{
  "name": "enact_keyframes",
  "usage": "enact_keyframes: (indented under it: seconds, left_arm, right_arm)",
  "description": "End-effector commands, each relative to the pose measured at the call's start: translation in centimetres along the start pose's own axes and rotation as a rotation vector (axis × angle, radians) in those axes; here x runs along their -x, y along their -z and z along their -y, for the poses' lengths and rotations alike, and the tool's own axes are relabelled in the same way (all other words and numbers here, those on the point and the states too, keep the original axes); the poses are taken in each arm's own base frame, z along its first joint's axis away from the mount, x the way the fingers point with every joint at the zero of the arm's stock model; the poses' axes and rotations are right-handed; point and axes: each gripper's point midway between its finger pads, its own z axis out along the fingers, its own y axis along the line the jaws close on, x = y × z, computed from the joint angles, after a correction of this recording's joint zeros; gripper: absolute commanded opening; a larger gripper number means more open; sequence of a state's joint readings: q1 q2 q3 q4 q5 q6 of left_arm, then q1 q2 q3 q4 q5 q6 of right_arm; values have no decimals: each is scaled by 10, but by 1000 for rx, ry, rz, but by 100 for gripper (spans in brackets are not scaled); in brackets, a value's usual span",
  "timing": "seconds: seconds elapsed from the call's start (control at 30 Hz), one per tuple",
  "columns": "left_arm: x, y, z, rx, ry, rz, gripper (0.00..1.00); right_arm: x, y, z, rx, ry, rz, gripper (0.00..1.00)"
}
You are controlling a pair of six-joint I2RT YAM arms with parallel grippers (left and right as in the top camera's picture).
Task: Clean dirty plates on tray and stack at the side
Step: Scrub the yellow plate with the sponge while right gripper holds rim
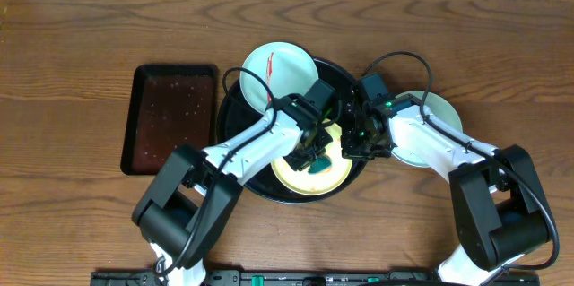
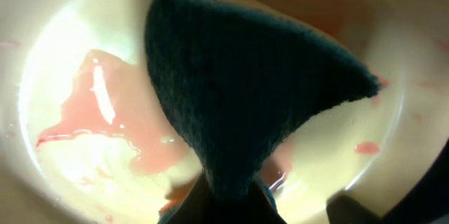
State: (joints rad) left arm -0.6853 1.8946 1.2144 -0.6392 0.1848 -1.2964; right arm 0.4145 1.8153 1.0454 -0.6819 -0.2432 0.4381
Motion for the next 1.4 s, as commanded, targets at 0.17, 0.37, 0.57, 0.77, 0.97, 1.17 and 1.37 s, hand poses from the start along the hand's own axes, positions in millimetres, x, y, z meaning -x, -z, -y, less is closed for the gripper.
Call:
enact_keyframes:
  seconds: [0.17,0.37,0.57,0.77,0.97,1.17,1.37]
  left_arm:
    - [83,17,-27,127,51,530,7]
    - [60,8,-34,158,36,409,7]
    - [4,-7,-30,146,-108,129,7]
    - [-35,-13,2,16,-363,12,7]
    - [-45,-11,39,-130,-657,46,7]
    - [-26,-9,48,-138,-679,141,8]
    - [10,-2,39,-61,-630,263,8]
  right_arm:
    - [-3,-7,14,-56,-6,-14,1]
    - [-3,-7,14,-56,-6,-14,1]
    - [-3,-7,14,-55,-6,-14,1]
    - [-3,-8,14,-55,-6,-14,1]
    - [-3,-8,14,-55,-6,-14,1]
    - [-3,-7,15,-56,-7,-15,1]
    - [-3,-7,14,-55,-6,-14,1]
